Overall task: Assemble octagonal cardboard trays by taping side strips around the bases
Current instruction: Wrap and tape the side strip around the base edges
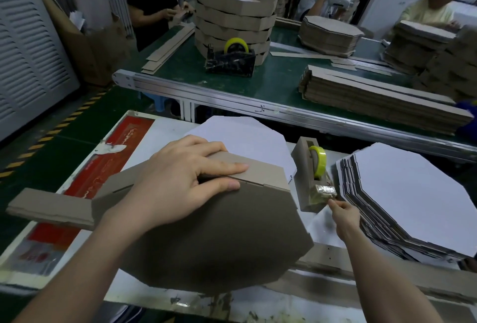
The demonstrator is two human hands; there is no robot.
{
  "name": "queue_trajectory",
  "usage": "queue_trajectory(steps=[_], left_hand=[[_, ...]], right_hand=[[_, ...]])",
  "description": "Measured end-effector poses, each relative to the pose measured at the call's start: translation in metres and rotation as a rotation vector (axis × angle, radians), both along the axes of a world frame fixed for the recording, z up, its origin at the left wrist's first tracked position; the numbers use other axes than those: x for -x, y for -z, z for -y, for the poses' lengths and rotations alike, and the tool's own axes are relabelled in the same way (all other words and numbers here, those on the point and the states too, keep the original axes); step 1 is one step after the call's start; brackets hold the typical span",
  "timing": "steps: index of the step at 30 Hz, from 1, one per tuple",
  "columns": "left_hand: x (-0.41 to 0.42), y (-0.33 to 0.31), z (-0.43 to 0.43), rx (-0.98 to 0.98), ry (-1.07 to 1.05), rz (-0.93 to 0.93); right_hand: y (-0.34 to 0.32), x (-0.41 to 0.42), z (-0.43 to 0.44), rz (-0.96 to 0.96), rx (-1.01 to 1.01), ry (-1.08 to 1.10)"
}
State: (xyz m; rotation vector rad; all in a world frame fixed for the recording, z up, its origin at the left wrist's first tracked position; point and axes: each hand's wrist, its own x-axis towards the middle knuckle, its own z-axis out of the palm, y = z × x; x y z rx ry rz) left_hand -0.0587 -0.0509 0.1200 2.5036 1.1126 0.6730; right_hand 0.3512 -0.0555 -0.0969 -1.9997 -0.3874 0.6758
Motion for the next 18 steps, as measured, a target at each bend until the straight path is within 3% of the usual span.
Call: queue_trajectory(steps=[5,18], left_hand=[[0.012,0.002,-0.001,0.050,-0.009,-0.003],[0.014,0.004,-0.007,0.051,-0.014,0.013]], right_hand=[[-0.008,0.015,-0.006,0.006,0.080,0.100],[-0.014,0.021,-0.013,0.066,0.224,0.113]])
